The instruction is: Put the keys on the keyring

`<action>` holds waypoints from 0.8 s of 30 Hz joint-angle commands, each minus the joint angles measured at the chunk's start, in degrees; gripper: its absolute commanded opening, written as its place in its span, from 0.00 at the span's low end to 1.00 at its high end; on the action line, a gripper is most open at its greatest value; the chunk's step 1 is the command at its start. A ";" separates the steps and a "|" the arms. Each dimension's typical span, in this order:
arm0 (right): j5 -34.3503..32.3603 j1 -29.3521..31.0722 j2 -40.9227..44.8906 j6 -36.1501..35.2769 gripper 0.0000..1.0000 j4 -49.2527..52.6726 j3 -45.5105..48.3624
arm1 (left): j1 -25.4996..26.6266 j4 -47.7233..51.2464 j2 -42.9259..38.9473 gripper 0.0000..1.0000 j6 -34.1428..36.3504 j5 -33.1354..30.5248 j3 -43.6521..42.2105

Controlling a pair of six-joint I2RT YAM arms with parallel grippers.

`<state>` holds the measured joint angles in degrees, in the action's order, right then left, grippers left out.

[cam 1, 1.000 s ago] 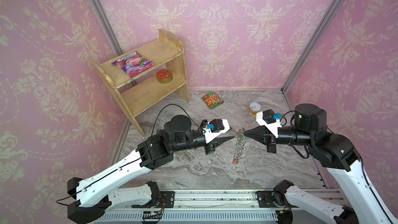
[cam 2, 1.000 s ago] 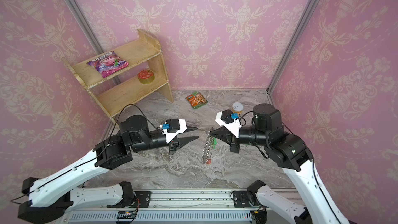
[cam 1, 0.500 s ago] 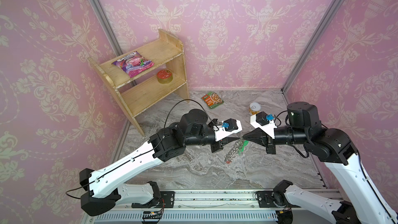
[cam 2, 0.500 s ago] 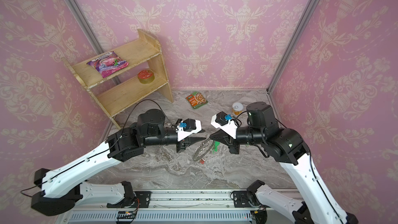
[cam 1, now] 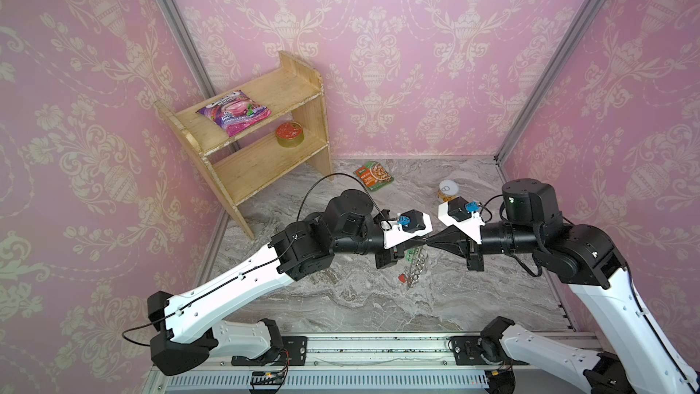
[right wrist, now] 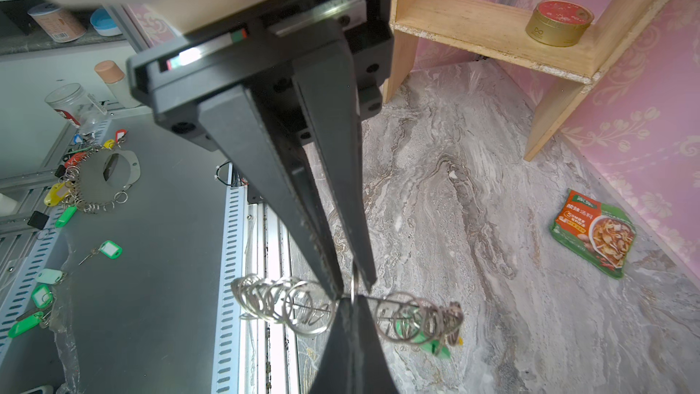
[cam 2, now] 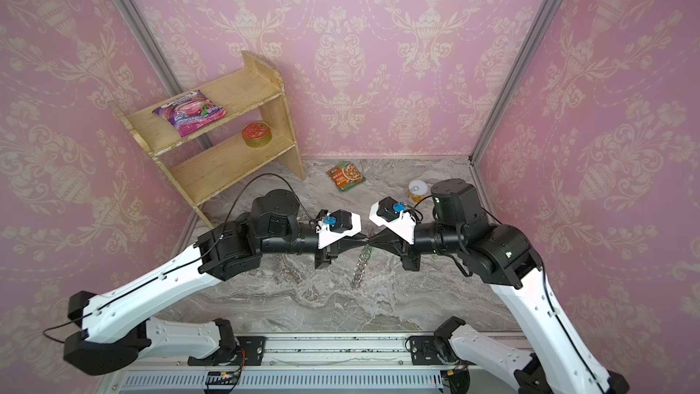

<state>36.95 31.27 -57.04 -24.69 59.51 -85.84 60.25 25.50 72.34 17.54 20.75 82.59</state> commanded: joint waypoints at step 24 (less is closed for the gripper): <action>1.87 -5.29 8.65 5.75 0.36 -11.49 5.68 | 0.11 -42.53 -9.23 0.00 -12.42 3.29 -18.41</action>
<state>34.92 27.18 -48.12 -22.11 51.77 -81.60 60.23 -3.62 64.62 9.82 21.50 64.73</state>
